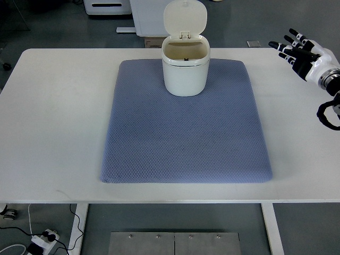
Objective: Put lemon in trash with right hand
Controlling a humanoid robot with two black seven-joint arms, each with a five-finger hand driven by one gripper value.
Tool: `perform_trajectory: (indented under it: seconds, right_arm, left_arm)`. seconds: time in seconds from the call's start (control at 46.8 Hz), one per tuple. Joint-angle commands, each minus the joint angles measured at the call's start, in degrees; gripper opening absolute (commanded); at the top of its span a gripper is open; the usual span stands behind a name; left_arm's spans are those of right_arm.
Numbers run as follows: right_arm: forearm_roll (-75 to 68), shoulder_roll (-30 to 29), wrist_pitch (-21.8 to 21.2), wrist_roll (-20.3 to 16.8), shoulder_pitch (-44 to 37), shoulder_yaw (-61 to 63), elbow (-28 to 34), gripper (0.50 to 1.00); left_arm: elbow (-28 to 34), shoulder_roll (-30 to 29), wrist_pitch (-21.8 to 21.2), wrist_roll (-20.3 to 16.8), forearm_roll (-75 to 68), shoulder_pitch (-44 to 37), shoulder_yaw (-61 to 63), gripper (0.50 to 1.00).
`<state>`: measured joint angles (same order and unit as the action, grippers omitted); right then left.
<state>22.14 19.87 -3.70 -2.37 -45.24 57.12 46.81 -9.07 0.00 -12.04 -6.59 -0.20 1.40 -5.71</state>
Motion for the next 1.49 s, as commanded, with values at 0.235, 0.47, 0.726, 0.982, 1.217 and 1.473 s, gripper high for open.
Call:
perform_trajectory:
  seconds: [0.235,0.47,0.726,0.982,1.217,1.473]
  right_arm:
    - [-0.1,-3.2,0.5,3.7,7.2,10.3,3.5,1.000]
    - [0.0,-7.3,0.9,5.2,13.9,15.6,8.4,1.000]
    - [0.3,-11.1,0.8,8.4,18.1,19.3,8.9,1.000]
    - [0.4,-16.2,0.8,8.5,20.6,23.1,9.1,1.000]
    - [6.2,-17.4,0.8,8.5,22.0,23.4,9.3,1.000]
    - [9.8,-17.5,0.9,8.9,22.1,23.4,9.2,1.000]
  left_arm:
    - [0.0,0.0,0.0,0.0,-0.1,0.0,0.0,1.000]
    - [0.0,0.0,0.0,0.0,-0.1,0.0,0.0,1.000]
    - [0.0,0.0,0.0,0.0,-0.1,0.0,0.0,1.000]
    - [-0.1,0.0,0.0,0.0,0.0,0.0,0.0,1.000]
    - [-0.1,0.0,0.0,0.0,0.0,0.0,0.0,1.000]
    - [-0.1,0.0,0.0,0.0,0.0,0.0,0.0,1.000]
